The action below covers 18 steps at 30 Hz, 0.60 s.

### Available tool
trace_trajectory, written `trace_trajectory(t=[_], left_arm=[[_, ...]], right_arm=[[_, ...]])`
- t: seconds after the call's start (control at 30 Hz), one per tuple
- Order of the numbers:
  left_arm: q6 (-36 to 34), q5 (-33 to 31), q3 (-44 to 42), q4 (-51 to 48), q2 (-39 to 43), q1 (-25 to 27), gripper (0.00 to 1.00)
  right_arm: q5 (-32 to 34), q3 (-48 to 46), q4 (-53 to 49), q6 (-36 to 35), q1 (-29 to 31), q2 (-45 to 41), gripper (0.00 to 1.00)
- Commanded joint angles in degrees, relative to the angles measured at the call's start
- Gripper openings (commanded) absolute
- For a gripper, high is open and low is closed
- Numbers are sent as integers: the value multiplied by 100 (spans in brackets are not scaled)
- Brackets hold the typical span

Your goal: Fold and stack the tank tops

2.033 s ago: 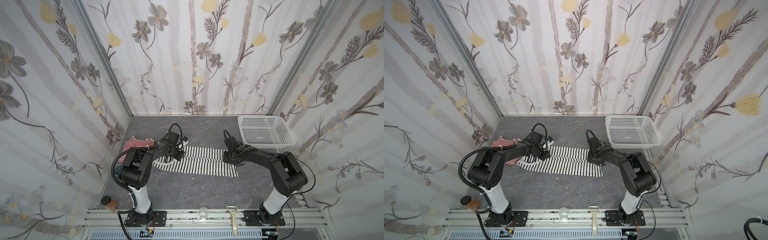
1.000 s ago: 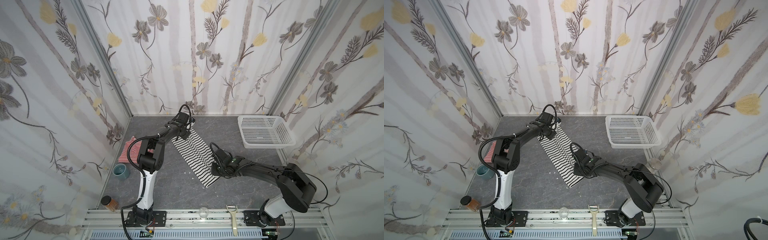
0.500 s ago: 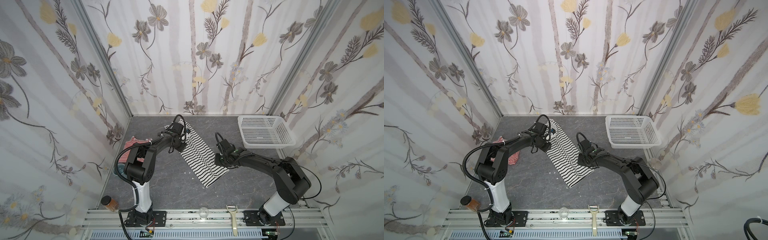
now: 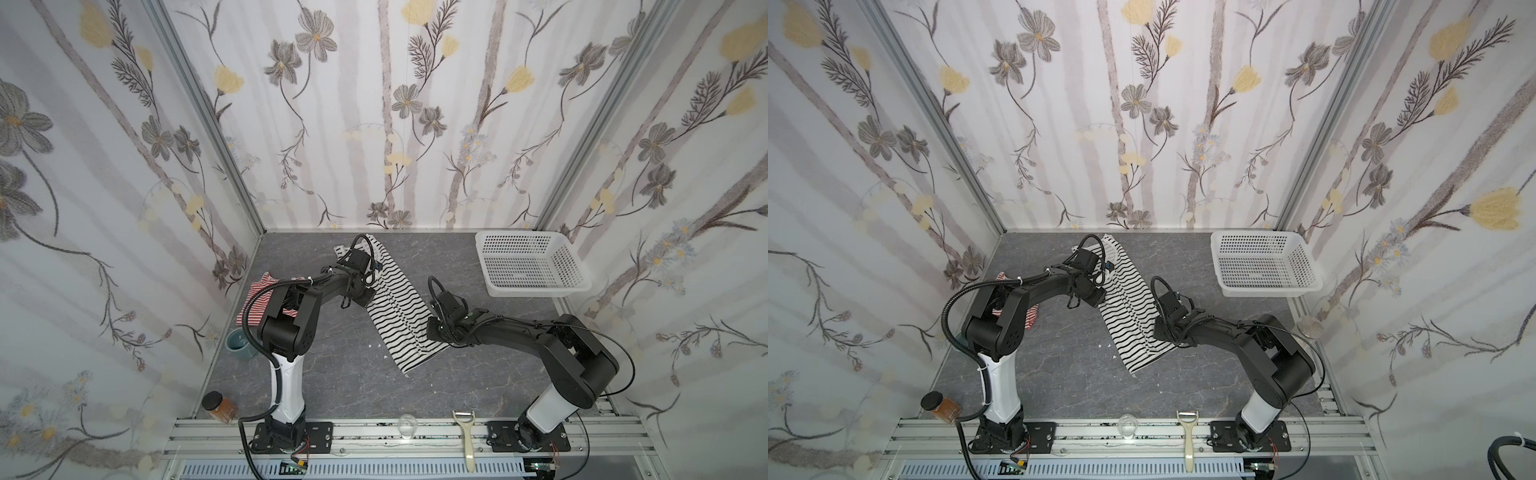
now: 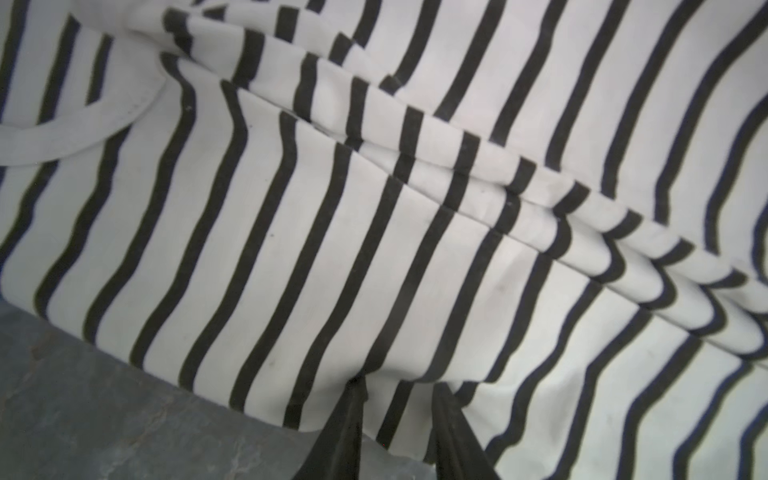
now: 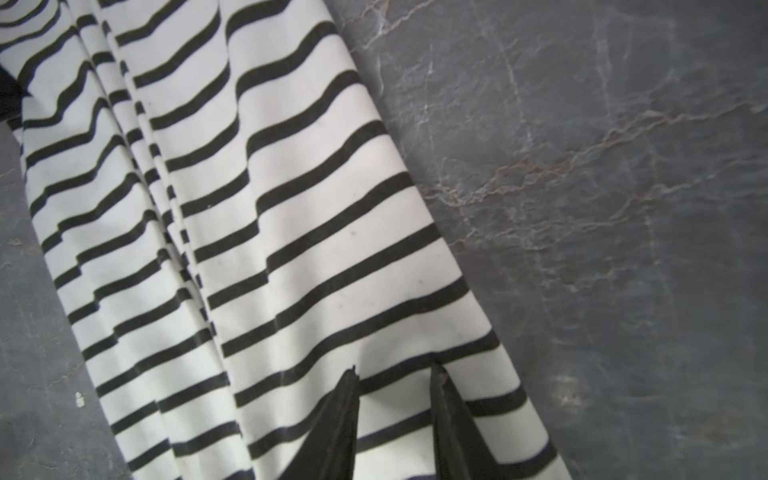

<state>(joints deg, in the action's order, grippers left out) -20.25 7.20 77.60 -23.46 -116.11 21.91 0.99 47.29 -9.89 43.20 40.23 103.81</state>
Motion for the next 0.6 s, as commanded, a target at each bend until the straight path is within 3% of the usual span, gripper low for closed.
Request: trace_trajectory(t=[0.0,0.33,0.57], left_arm=[[-76,-174,291,-26,-297,-2,31],[-207,-363,1210,-62,-928,199,32],[-203,-353,851,-69,-473,235,32]], right_arm=[[-169,-220,-323,479,217,-33,32],[-170,-509,-241,1410,1235,-161,32],[182,-483,-440,1481,1342,-654,34]])
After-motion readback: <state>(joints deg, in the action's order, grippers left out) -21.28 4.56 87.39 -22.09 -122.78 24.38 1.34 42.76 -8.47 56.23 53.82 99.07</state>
